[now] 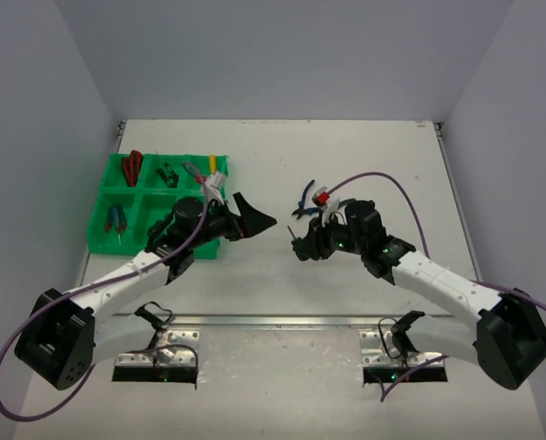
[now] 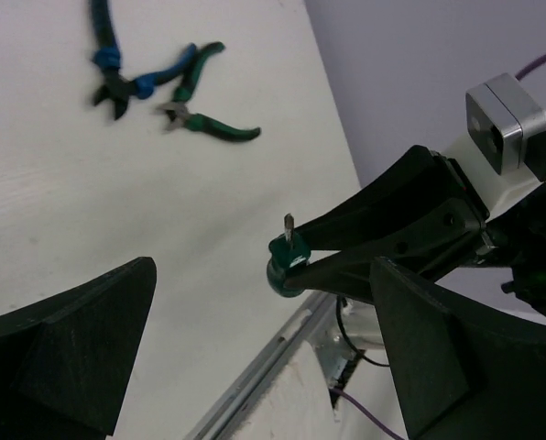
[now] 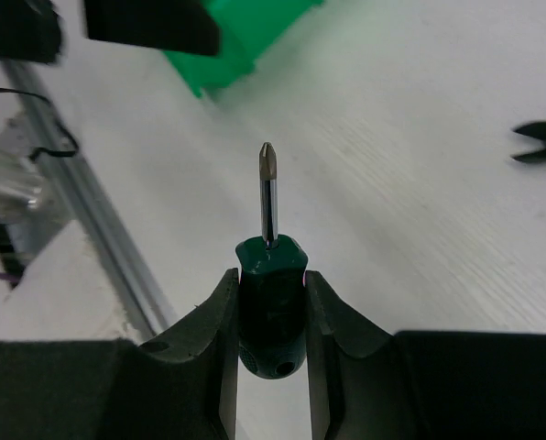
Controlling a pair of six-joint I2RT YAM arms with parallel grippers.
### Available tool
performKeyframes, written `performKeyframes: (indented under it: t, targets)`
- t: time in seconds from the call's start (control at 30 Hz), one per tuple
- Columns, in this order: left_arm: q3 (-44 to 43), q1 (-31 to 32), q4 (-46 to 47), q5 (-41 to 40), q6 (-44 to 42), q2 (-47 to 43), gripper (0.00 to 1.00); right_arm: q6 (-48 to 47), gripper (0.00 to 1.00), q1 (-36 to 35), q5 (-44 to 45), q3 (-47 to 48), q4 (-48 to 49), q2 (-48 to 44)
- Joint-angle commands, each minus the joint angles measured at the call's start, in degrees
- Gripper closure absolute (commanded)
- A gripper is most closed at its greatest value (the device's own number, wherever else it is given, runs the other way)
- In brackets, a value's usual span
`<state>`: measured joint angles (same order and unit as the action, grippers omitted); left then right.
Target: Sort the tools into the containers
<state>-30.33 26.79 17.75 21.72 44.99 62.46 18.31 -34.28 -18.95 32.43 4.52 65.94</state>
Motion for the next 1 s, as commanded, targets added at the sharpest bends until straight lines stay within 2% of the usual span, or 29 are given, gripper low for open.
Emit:
performKeyframes:
  t: [0.0,0.07,0.2,0.23,0.3,0.4,0.43,0.53,0.57,0.6,0.63,0.67,0.7,0.73,0.77,0.8,0.83,0.87,0.93,0.97]
  targets:
    - [-2.69,5.53,16.16,4.71,3.31,3.04,0.00,5.45,1.00,-0.17,-15.50,-0.93,15.71,-3.15]
    - [-3.15,7.09,17.04,4.21,3.52,4.61,0.05,6.64,1.00,-0.14,-17.74,-0.56,16.82,-3.33]
    - [-3.50,8.76,21.69,4.08,4.53,7.38,0.26,8.71,1.00,-0.17,-19.83,0.08,18.91,-4.04]
    - [-3.92,9.08,22.22,4.32,4.71,8.39,0.36,8.97,1.00,-0.10,-19.68,0.30,18.87,-4.14]
    - [-4.81,10.14,22.42,4.52,4.70,9.59,0.62,9.36,1.00,-0.17,-19.87,0.97,18.75,-4.14]
    - [-5.09,10.53,22.47,4.56,4.33,9.91,0.92,9.52,1.00,-0.08,-19.60,1.41,18.57,-4.21]
    - [-5.04,10.52,22.46,4.41,4.13,9.73,0.99,9.51,1.00,-0.13,-19.32,1.46,18.31,-4.25]
    - [-5.33,10.54,19.60,2.56,2.97,8.47,1.00,9.55,0.98,-0.17,-17.90,1.61,17.75,-4.11]
    - [-5.74,10.48,17.64,1.18,2.22,8.26,1.00,9.63,0.91,-0.17,-17.57,1.75,17.37,-3.96]
    - [-6.70,10.46,13.30,-1.90,0.40,7.43,1.00,9.98,0.74,-0.15,-16.44,2.07,16.26,-3.86]
    - [-7.90,10.37,8.96,-4.85,-1.39,6.95,1.00,10.39,0.34,-0.08,-13.20,2.35,15.00,-3.70]
    - [-9.81,10.16,3.27,-10.00,-3.63,6.36,1.00,10.59,0.06,-0.08,-10.69,2.88,13.00,-3.61]
    - [-13.68,9.39,-7.75,-20.90,-7.39,5.82,1.00,10.54,0.02,-0.08,-6.69,4.25,8.18,-3.49]
    - [-16.00,8.60,-14.37,-28.85,-9.43,5.72,1.00,10.46,0.01,-0.08,-2.53,5.40,4.45,-3.39]
    - [-16.51,7.38,-15.80,-34.67,-10.20,5.87,1.00,10.43,0.01,-0.08,1.81,5.72,0.64,-3.31]
    - [-18.08,4.26,-22.63,-40.62,-10.47,6.03,1.00,10.49,0.01,-0.08,8.31,7.72,-4.61,-2.95]
    - [-18.87,0.41,-27.23,-44.55,-10.64,5.61,1.00,10.38,0.01,-0.08,13.63,9.44,-8.75,-2.69]
    - [-18.49,-3.39,-27.92,-46.91,-10.93,4.73,1.00,10.09,0.01,-0.08,16.98,10.20,-11.40,-2.62]
    - [-16.68,-9.77,-27.85,-52.69,-12.63,2.72,1.00,8.90,0.01,-0.07,18.49,10.35,-13.47,-3.19]
    - [-16.60,-10.39,-27.93,-53.11,-12.69,2.44,1.00,8.54,0.01,0.00,18.49,10.12,-13.50,-3.33]
